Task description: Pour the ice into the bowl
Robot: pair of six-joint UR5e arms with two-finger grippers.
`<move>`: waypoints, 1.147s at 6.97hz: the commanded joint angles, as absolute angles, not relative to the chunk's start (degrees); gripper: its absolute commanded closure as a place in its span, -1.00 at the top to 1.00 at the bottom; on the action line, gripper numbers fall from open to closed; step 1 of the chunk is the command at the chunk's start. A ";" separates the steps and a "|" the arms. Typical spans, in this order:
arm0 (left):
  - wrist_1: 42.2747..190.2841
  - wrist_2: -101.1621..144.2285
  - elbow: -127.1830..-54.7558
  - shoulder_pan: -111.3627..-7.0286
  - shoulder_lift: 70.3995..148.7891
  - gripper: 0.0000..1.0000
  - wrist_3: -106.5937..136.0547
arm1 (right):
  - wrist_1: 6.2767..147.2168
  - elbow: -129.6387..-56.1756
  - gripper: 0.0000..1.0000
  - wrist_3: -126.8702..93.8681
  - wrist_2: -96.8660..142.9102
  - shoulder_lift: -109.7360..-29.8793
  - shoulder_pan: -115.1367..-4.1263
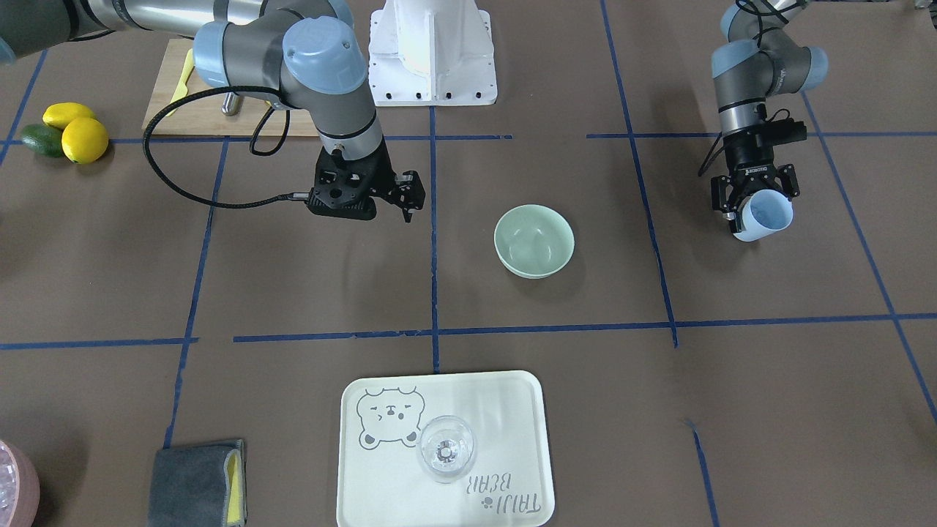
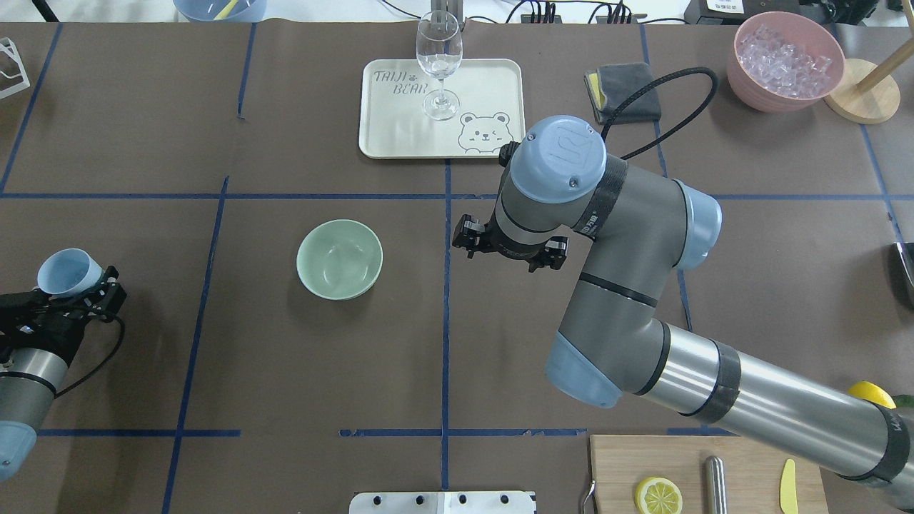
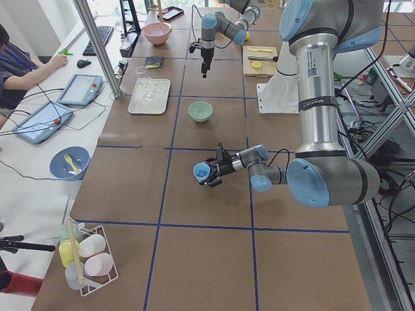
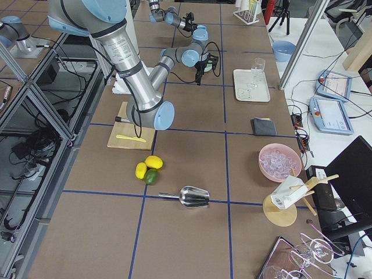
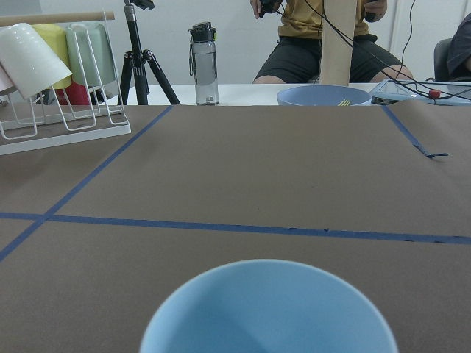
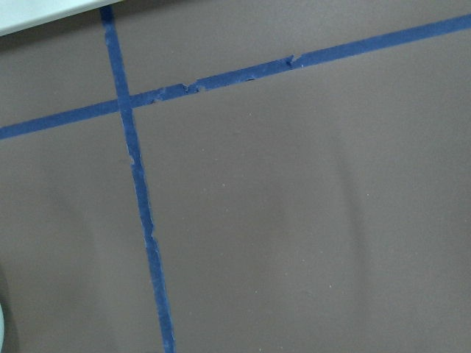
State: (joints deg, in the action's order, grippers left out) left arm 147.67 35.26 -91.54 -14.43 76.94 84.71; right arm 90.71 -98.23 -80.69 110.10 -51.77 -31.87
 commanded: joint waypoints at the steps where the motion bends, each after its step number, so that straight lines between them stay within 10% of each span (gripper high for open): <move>1: 147.83 35.33 -91.49 -14.68 77.70 0.31 83.06 | 90.70 -98.26 1.00 -80.68 110.04 -51.68 -31.90; 3: 148.09 35.51 -91.58 -16.25 77.61 -0.99 78.34 | 90.70 -98.17 1.00 -80.77 110.04 -51.50 -31.90; 8: 158.29 35.95 -98.68 -21.27 77.96 -1.00 57.40 | 90.44 -100.27 1.00 -80.68 110.30 -52.29 -32.52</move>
